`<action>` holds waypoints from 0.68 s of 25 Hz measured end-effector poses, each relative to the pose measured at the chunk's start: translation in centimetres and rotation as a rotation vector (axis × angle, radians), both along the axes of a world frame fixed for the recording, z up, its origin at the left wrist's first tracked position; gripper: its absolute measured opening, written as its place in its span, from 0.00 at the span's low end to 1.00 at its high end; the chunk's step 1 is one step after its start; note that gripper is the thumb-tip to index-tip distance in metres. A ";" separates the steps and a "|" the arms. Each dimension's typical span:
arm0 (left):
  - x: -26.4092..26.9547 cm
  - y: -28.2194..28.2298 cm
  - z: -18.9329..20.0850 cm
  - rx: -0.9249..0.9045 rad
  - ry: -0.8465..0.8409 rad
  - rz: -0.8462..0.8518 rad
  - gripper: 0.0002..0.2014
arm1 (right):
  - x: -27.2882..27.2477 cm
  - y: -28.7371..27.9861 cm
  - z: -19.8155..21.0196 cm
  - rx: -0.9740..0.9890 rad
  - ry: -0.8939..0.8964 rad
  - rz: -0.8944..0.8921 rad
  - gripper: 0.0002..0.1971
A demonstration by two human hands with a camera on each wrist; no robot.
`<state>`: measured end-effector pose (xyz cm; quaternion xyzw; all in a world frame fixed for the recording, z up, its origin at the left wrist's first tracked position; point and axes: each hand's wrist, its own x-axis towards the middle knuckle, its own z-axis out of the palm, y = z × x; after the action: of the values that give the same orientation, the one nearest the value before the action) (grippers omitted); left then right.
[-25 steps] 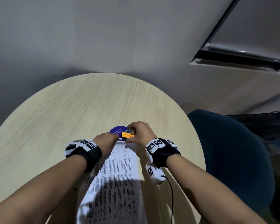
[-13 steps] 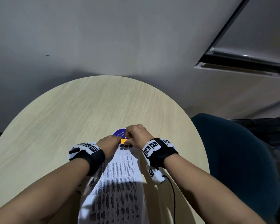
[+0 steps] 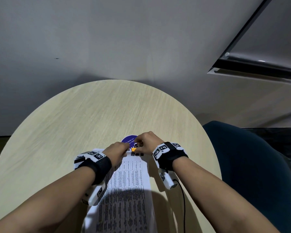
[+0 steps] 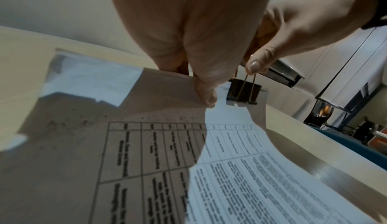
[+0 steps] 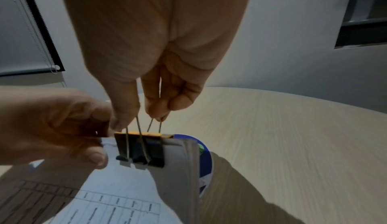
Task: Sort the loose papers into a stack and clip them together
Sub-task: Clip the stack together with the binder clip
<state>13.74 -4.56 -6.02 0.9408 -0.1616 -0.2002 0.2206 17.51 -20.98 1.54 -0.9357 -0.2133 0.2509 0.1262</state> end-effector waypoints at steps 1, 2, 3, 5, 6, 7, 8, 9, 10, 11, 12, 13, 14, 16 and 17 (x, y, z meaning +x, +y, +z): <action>0.0 0.0 -0.1 -0.001 0.010 0.007 0.08 | 0.0 -0.1 0.0 0.000 -0.008 0.004 0.12; 0.1 0.0 -0.1 0.003 0.010 0.010 0.08 | 0.0 -0.1 0.1 -0.012 -0.013 0.013 0.14; 0.1 0.0 0.0 0.012 0.008 0.010 0.08 | 0.0 0.0 0.2 -0.031 -0.010 0.022 0.17; 0.3 -0.2 0.0 0.014 0.004 -0.002 0.08 | 0.1 0.3 0.3 -0.082 0.014 -0.006 0.19; 0.3 -0.2 0.0 0.013 0.004 -0.004 0.08 | 0.1 0.4 0.3 -0.101 0.029 -0.030 0.19; 0.3 -0.2 0.1 0.013 0.007 0.000 0.08 | 0.2 0.5 0.2 -0.112 0.032 -0.039 0.20; 0.3 -0.1 0.1 0.007 0.011 0.011 0.08 | 0.3 0.7 0.0 -0.116 0.031 -0.042 0.19; 0.3 0.0 0.1 -0.005 0.017 0.022 0.08 | 0.3 0.7 -0.1 -0.109 0.025 -0.041 0.18; 0.4 0.0 0.1 -0.017 0.017 0.030 0.09 | 0.3 0.7 -0.2 -0.097 0.021 -0.044 0.16; 0.4 0.1 0.2 -0.018 0.018 0.036 0.09 | 0.4 0.7 -0.4 -0.073 0.015 -0.049 0.16; 0.4 0.1 0.1 -0.020 0.014 0.042 0.09 | 0.4 0.6 -0.6 -0.050 0.014 -0.059 0.16; 0.5 0.1 0.0 -0.023 0.019 0.051 0.09 | 0.5 0.6 -0.7 -0.029 0.011 -0.062 0.16; 0.5 0.2 -0.1 -0.033 0.022 0.055 0.09 | 0.4 0.5 -0.8 -0.025 0.015 -0.061 0.16; 0.5 0.2 -0.2 -0.035 0.041 0.060 0.10 | 0.3 0.3 -1.0 -0.032 0.031 -0.067 0.17; 0.5 0.1 -0.2 -0.037 0.049 0.077 0.12 | 0.2 0.2 -1.2 -0.023 0.033 -0.068 0.16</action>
<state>14.20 -4.46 -6.25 0.9370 -0.1237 -0.2115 0.2492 17.70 -20.81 0.37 -0.9396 -0.1765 0.2641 0.1274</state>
